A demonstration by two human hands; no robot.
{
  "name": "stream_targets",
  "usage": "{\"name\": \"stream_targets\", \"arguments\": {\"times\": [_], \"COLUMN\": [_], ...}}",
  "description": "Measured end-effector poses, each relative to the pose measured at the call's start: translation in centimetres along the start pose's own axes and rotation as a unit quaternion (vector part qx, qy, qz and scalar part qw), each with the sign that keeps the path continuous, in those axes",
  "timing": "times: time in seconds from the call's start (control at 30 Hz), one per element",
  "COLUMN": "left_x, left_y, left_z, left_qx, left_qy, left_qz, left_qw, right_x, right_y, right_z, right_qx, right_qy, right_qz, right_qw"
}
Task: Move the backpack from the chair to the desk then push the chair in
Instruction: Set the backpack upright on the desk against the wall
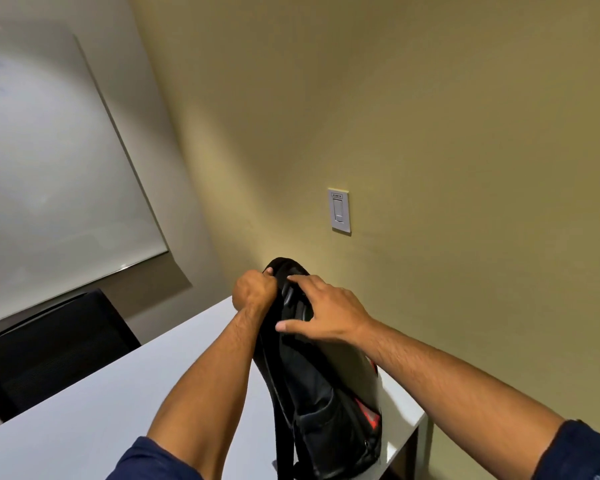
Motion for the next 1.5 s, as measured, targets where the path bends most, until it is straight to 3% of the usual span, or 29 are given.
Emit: {"name": "stream_targets", "arguments": {"times": [0.2,0.37,0.5,0.57,0.7,0.77,0.83,1.0,1.2,1.5], "left_x": [-4.0,-4.3,-5.4,-6.5,-7.8,-7.8,-7.4,-7.5,-8.2,-7.1], "left_y": [-1.3,-2.1,-2.1,-2.3,-3.6,-4.0,-4.4,-6.1,-7.2,-8.3], "left_z": [1.2,3.3,4.8,5.2,5.3,6.6,8.4,12.0,14.8,15.2], "left_qx": [-0.004,0.007,0.051,0.047,-0.023,0.011,0.087,0.142,0.207,0.193], "left_qy": [-0.039,-0.096,-0.135,-0.147,-0.138,-0.091,-0.03,-0.021,0.02,0.057], "left_qz": [-0.031,-0.056,-0.028,0.024,0.209,0.316,0.374,0.37,0.371,0.375], "left_qw": [0.999,0.994,0.989,0.988,0.968,0.944,0.923,0.918,0.905,0.905], "right_x": [-4.0,-6.6,-8.1,-9.1,-11.4,-12.5,-13.3,-15.6,-18.4,-18.4], "right_y": [0.0,0.2,1.0,1.0,0.4,0.1,-0.3,-0.5,-0.3,0.2], "right_z": [-0.1,-0.1,-0.5,-0.7,-0.2,0.5,1.0,1.6,1.2,0.8], "right_qx": [0.073,0.077,0.042,0.014,-0.008,-0.013,-0.019,-0.042,0.018,0.069], "right_qy": [0.08,0.044,-0.022,-0.049,-0.102,-0.143,-0.165,-0.227,-0.247,-0.232], "right_qz": [0.04,-0.004,0.023,0.041,0.043,-0.008,-0.041,-0.03,0.018,0.033], "right_qw": [0.993,0.996,0.999,0.998,0.994,0.99,0.985,0.973,0.969,0.97]}}
Point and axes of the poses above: each hand's wrist, its own y-axis towards the middle knuckle, its own z-axis out of the palm, x = y × z, the point moved 2 cm from there along y, towards the middle knuckle, and after that the axes turned 14 degrees about -x, right-handed, at the moved point
